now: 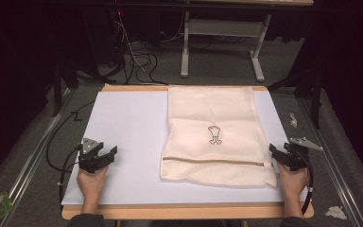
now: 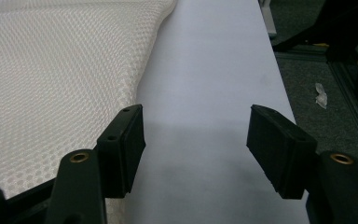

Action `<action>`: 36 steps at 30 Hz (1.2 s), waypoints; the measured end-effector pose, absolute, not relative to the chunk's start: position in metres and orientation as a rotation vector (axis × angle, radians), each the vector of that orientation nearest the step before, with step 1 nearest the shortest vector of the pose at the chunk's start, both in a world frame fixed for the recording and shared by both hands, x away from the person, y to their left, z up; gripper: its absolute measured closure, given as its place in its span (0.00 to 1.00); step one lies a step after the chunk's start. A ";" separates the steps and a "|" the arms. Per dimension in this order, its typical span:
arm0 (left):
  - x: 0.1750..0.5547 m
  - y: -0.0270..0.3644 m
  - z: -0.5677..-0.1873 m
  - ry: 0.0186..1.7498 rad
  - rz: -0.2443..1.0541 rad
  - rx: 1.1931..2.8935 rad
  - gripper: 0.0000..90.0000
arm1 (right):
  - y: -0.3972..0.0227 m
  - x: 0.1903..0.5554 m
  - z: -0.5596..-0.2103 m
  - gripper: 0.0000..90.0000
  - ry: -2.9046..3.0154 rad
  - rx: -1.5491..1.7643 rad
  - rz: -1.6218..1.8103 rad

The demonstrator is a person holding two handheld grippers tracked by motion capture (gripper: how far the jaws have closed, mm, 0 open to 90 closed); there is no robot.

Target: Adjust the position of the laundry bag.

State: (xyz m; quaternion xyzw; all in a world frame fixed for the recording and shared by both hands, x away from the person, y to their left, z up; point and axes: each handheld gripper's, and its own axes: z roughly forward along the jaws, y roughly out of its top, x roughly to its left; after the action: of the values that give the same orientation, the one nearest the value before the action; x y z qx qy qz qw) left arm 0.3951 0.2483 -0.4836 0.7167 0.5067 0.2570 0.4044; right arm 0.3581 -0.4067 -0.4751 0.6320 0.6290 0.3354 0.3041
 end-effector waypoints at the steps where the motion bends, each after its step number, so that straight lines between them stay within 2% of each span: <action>1: 0.395 0.248 -0.484 1.276 0.646 1.814 0.43 | -0.407 0.358 -0.475 0.42 1.662 1.679 0.891; 15: 0.396 0.246 -0.484 1.278 0.653 1.841 0.42 | -0.407 0.359 -0.475 0.42 1.666 1.679 0.888; 19: 0.392 0.244 -0.483 1.254 0.695 1.832 0.44 | -0.406 0.359 -0.475 0.42 1.674 1.674 0.883; 24: 0.394 0.244 -0.483 1.257 0.683 1.839 0.41 | -0.406 0.359 -0.475 0.42 1.679 1.669 0.880; 36: 0.395 0.246 -0.483 1.241 0.645 1.832 0.44 | -0.405 0.361 -0.475 0.45 1.690 1.668 0.869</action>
State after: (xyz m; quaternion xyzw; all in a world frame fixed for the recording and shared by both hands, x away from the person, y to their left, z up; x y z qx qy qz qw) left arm 0.3948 0.2456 -0.4826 0.7263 0.4919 0.2556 0.4064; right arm 0.3607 -0.4046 -0.4754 0.6288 0.6373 0.3276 0.3019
